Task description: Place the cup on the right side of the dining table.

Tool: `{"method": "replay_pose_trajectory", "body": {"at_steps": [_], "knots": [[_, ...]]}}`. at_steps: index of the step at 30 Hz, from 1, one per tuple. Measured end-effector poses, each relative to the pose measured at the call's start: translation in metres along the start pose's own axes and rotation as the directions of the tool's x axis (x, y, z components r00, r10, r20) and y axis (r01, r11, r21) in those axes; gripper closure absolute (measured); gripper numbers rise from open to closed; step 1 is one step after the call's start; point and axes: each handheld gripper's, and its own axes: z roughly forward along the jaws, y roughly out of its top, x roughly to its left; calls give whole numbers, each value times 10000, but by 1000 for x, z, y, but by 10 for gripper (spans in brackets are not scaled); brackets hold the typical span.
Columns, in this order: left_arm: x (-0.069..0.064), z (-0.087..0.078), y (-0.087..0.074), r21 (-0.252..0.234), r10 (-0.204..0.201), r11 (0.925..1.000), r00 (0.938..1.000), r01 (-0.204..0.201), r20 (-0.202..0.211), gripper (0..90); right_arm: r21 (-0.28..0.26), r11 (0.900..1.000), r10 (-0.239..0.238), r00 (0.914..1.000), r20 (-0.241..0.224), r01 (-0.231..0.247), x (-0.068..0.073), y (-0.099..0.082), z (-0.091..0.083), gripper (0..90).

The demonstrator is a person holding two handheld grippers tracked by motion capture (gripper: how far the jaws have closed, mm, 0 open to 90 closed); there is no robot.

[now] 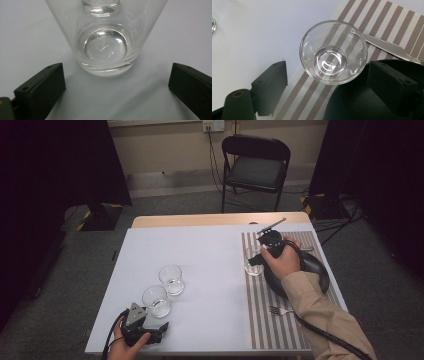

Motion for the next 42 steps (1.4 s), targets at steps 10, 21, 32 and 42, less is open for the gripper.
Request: {"method": "replay_pose_trajectory", "body": {"at_steps": [10,21,32,42], "knots": [[0,0,0,-4,-18,10000,10000,18,3,1,-57,9996,-271,9996,-97,271,9,-4,-4,157],[0,0,0,4,16,10000,10000,-16,-14,0,-106,9990,-442,9986,-288,439,16,-9,-6,159],[0,0,0,24,40,10000,10000,-40,-11,1,-117,9987,-507,9979,-414,502,19,-13,-8,159],[0,0,0,14,33,10000,10000,-33,-17,0,-165,9980,-627,9960,-636,618,25,-15,-7,160]]}}
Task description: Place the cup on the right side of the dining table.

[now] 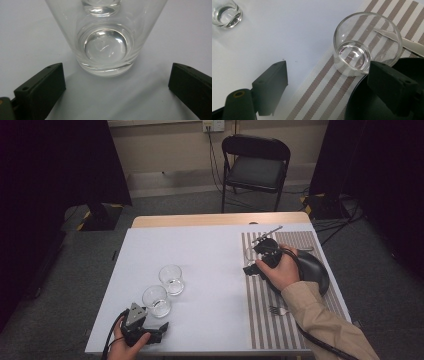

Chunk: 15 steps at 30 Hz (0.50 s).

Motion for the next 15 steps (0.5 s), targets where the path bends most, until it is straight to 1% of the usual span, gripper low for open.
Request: {"method": "replay_pose_trajectory", "body": {"at_steps": [7,13,15], "knots": [[0,0,0,6,6,10000,10000,-6,9,0,-22,10000,-72,10000,-69,72,4,-2,-1,159],[0,0,0,10,8,10000,10000,-8,-1,1,-10,10000,-44,9999,-102,44,5,-5,-1,161],[0,0,0,9,12,10000,10000,-12,-2,0,-28,10000,-62,9998,-179,62,6,-6,-1,160]]}}
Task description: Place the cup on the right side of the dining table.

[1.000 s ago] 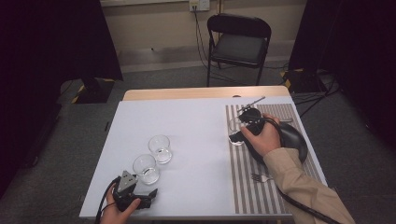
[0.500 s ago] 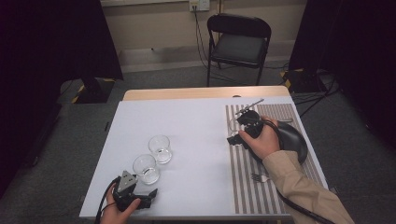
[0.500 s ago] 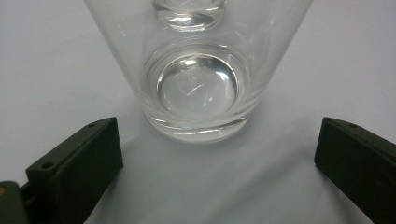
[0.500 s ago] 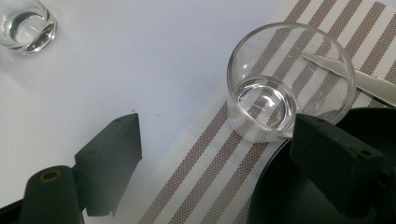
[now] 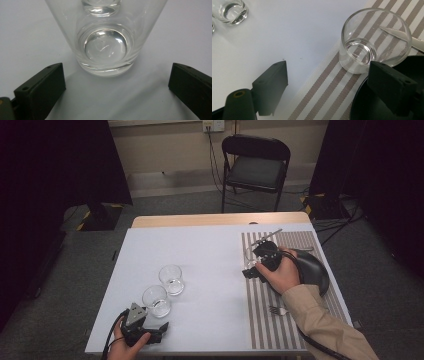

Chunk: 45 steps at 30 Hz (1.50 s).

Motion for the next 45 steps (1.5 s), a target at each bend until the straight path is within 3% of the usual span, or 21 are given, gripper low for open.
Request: {"method": "replay_pose_trajectory", "body": {"at_steps": [14,33,45], "knots": [[0,0,0,3,-1,10000,10000,1,-5,0,19,9998,-188,9998,-39,188,5,-8,0,161],[0,0,0,-4,2,10000,10000,-2,-5,0,54,9988,-487,9977,-463,490,19,-18,1,160],[0,0,0,-5,4,10000,10000,-4,-7,1,101,9985,-523,9964,-660,531,19,-30,5,158]]}}
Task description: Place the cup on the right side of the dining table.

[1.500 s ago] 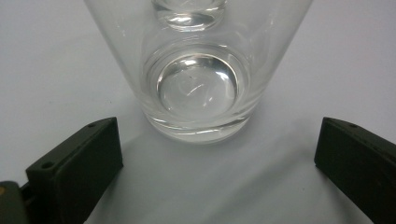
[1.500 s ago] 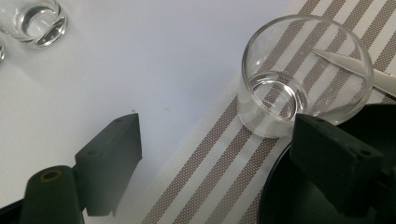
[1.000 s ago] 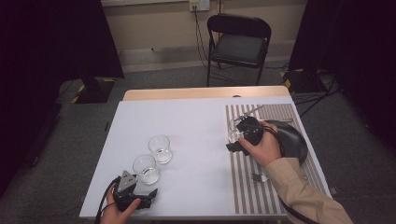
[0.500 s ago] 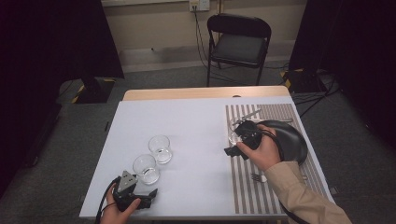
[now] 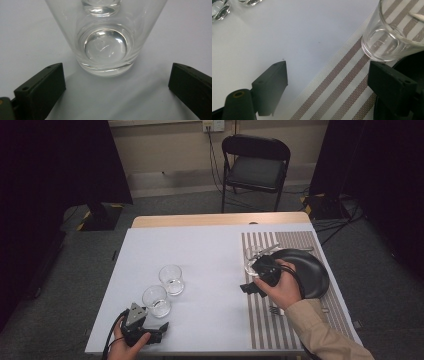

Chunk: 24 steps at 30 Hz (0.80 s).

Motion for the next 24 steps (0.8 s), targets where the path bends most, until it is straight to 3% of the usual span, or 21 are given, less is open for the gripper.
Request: {"method": "replay_pose_trajectory", "body": {"at_steps": [24], "knots": [[0,0,0,2,15,10000,10000,-15,1,0,-4,9997,-233,9997,-26,233,1,-18,0,159]]}}
